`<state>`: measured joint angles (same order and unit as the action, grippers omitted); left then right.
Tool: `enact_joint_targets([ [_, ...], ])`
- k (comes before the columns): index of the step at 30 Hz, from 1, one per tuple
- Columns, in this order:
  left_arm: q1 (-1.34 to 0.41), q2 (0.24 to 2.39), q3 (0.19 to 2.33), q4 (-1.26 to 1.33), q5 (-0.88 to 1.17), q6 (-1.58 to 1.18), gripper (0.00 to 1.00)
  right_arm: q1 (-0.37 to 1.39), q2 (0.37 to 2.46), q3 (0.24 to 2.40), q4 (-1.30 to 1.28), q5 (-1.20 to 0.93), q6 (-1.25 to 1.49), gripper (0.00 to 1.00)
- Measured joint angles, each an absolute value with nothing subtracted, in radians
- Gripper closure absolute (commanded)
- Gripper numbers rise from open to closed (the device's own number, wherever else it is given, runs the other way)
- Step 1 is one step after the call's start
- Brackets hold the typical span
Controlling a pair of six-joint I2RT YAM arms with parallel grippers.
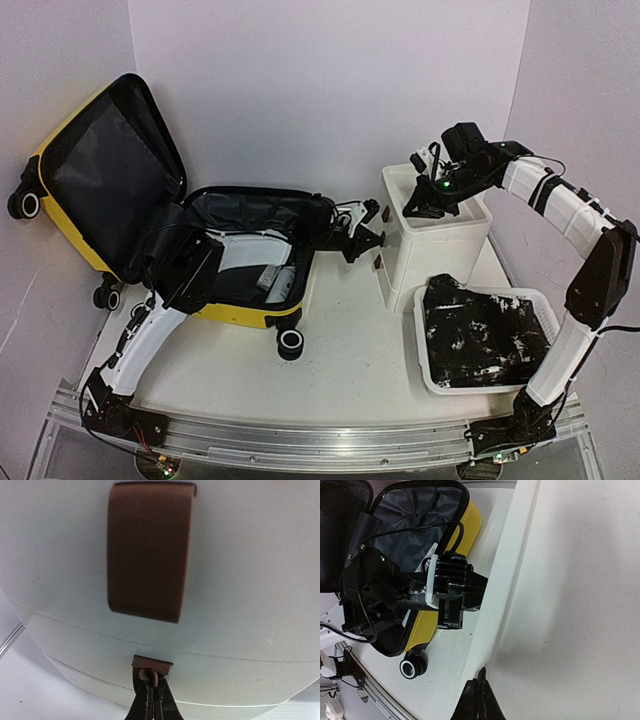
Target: Open, take out, and arrange the luggage
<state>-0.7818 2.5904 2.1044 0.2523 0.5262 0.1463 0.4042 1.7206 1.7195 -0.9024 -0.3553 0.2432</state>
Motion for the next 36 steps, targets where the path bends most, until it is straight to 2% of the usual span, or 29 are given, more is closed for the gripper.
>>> enact_joint_targets([
  [6, -0.788, 2.489, 1.948, 0.287, 0.461, 0.188, 1.0, 0.405, 1.721, 1.72, -0.903, -0.347, 0.245, 1.0],
  [15, -0.789, 2.225, 1.681, 0.287, 0.308, 0.245, 1.0, 0.408, 1.721, 1.72, -0.901, -0.322, 0.245, 1.0],
  [36, -0.774, 2.053, 1.48, 0.229, 0.105, 0.263, 1.0, 0.409, 1.721, 1.72, -0.9, -0.318, 0.245, 1.0],
])
